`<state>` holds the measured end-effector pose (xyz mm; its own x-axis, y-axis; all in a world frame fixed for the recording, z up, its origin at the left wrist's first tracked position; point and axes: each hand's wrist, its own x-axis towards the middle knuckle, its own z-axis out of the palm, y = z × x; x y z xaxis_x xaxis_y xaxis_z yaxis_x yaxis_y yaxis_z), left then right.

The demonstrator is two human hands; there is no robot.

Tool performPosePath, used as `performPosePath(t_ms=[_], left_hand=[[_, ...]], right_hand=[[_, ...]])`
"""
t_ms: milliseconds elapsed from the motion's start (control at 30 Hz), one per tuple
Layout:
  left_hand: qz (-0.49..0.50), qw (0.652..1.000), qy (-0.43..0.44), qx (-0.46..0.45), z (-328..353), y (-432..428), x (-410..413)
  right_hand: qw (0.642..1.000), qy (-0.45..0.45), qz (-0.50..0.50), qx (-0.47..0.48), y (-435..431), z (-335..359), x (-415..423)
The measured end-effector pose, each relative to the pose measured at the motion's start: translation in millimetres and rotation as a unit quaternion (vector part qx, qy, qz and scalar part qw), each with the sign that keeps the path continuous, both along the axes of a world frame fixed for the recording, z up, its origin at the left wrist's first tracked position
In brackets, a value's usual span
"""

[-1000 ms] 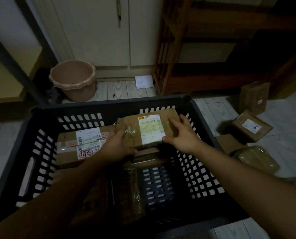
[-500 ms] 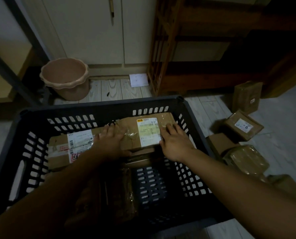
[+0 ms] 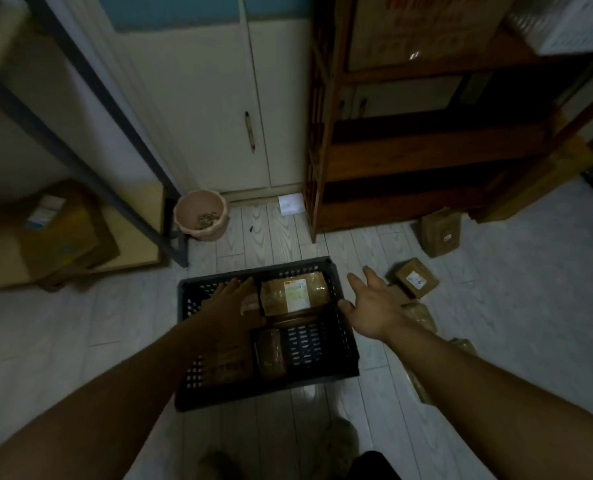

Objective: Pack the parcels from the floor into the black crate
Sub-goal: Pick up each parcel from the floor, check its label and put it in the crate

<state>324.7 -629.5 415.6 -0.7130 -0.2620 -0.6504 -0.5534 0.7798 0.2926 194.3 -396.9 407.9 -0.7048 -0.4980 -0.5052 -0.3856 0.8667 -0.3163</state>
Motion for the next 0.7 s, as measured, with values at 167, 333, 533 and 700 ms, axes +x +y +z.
performPosePath(t_ms=[167, 333, 533, 700], left_hand=[[0.104, 0.993, 0.041, 0.035, 101.6, 20.2, 43.5], [0.139, 0.985, 0.097, 0.023, 173.7, 46.5, 66.5], [0.064, 0.983, 0.169, 0.038, 229.0, 101.6, 59.9], [-0.029, 0.978, 0.199, 0.052, 261.9, 173.9, 55.6]], right_hand=[[0.999, -0.011, 0.012, -0.037, 23.8, 108.2, 14.4], [0.999, 0.021, -0.009, -0.035, 58.5, 159.0, 28.9], [0.996, 0.044, -0.073, -0.022, 141.1, 205.5, 74.9], [0.988, 0.079, -0.123, -0.051, 216.3, 238.8, 104.4]])
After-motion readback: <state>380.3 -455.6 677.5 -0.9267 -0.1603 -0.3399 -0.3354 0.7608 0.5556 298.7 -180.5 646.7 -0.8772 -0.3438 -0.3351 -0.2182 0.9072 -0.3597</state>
